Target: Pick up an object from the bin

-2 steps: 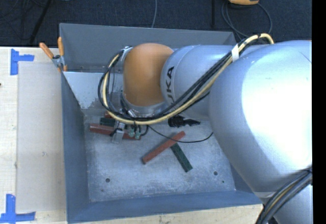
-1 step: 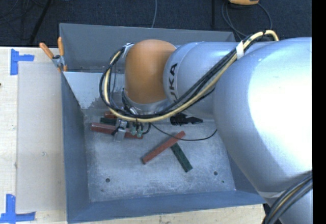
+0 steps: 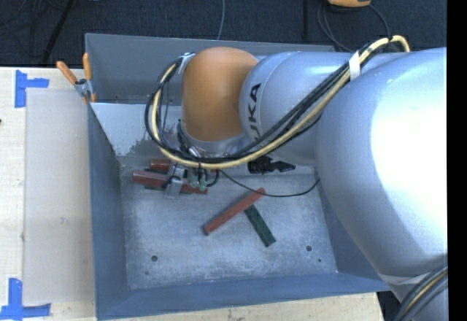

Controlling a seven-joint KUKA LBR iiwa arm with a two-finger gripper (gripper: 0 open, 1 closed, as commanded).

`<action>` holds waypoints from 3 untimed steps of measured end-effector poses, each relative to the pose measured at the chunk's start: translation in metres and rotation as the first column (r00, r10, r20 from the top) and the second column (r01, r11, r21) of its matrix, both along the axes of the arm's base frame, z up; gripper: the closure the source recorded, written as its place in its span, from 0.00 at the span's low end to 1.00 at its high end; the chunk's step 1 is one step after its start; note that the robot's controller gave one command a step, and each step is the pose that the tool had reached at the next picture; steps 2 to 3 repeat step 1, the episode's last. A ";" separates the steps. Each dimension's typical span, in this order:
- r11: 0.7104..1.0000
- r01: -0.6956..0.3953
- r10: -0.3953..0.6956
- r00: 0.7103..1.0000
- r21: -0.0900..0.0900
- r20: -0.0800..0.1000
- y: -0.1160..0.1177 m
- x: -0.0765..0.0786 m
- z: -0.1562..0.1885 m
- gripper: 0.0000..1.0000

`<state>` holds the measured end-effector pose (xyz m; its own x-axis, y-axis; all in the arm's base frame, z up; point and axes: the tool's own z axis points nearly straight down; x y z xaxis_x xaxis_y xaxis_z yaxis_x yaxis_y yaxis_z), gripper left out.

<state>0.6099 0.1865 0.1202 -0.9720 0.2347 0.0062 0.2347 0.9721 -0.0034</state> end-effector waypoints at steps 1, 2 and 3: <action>1.000 0.000 0.000 1.000 0.002 0.006 0.000 0.001 0.021 1.00; 1.000 0.000 0.000 1.000 0.002 0.006 0.000 0.001 0.021 1.00; 1.000 0.000 0.000 1.000 0.002 0.006 0.000 0.001 0.021 1.00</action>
Offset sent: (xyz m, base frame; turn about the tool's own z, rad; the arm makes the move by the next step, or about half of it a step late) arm -0.0001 -0.0001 0.0302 0.0000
